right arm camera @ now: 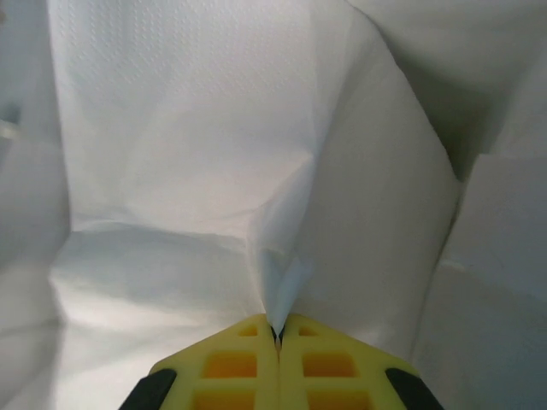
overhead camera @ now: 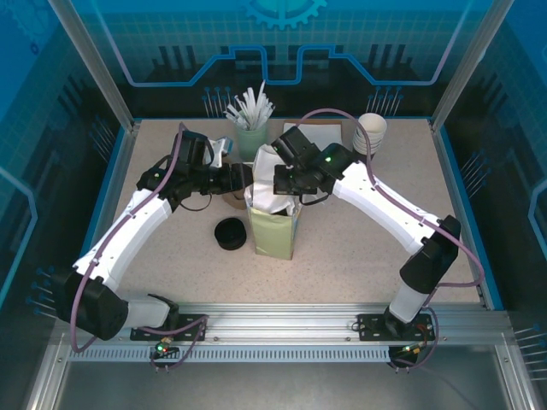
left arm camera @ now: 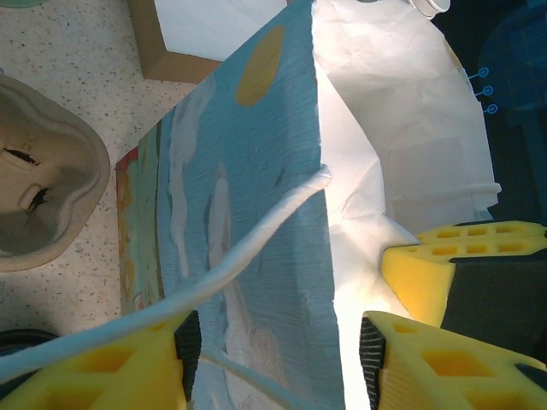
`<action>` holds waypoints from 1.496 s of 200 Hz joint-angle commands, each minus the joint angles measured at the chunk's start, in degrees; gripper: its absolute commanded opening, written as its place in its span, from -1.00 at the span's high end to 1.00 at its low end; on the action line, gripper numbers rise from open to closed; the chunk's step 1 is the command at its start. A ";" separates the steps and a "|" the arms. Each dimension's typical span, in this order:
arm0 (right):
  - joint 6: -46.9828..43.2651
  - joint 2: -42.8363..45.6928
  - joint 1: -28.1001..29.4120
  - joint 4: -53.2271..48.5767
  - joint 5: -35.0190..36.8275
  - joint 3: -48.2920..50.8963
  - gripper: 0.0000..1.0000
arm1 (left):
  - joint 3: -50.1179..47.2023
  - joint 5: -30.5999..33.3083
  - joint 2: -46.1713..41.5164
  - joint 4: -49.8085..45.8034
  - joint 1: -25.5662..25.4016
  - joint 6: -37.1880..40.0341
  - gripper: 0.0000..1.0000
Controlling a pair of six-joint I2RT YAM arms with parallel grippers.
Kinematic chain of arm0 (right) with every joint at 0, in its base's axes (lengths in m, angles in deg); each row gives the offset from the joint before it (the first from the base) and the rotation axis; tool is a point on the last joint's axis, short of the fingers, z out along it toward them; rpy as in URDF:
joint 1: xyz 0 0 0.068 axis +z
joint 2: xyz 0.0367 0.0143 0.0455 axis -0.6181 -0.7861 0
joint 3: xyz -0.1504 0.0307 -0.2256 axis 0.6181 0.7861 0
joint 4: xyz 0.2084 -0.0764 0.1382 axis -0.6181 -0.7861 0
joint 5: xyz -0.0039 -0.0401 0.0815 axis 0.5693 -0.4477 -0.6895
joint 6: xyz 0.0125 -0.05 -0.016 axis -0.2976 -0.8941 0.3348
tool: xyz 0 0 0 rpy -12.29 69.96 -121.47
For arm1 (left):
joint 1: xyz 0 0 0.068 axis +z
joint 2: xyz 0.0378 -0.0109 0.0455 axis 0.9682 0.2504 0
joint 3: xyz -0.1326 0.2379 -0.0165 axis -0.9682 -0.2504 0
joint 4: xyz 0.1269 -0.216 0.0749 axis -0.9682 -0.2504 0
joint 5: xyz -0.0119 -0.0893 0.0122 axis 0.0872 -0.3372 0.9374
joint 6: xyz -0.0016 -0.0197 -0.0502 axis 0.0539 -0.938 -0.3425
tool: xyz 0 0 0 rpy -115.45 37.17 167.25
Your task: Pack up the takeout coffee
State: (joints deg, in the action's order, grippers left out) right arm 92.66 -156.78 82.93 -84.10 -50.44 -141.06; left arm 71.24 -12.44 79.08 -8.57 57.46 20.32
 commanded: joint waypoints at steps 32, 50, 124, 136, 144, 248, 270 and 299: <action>-1.40 -2.55 1.61 -7.36 6.51 -3.38 1.00 | -0.77 0.11 -0.60 -1.10 0.27 0.36 -0.04; -1.40 -2.97 1.82 -7.41 6.41 -3.73 1.00 | -0.94 0.11 -0.79 -1.19 0.20 0.39 -0.03; -3.63 -5.39 2.53 -8.60 4.70 -10.25 0.50 | -0.03 0.20 -1.54 -2.33 0.25 0.79 -0.05; -4.47 -5.42 2.53 -8.85 4.30 -12.18 0.34 | 0.61 0.18 -1.81 -2.71 0.22 0.77 -0.05; -5.69 -5.43 2.53 -8.72 3.08 -13.59 0.24 | 1.04 0.02 -2.02 -3.00 0.21 0.80 -0.06; -14.95 3.09 0.79 -5.69 1.15 -24.10 0.02 | 11.35 3.30 -9.35 -12.66 0.31 3.83 -0.34; -18.48 8.52 -0.42 -3.10 2.98 -20.01 0.00 | 12.80 9.19 -12.23 -14.56 0.46 6.67 -0.43; -21.22 19.67 -4.93 3.39 6.85 -5.85 -0.19 | 11.17 18.90 -16.56 -13.67 1.34 10.29 -0.52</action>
State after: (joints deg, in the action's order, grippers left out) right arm 75.70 -145.50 81.88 -86.35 -47.09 -156.34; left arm 82.36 -3.48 65.90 -20.72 57.81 25.72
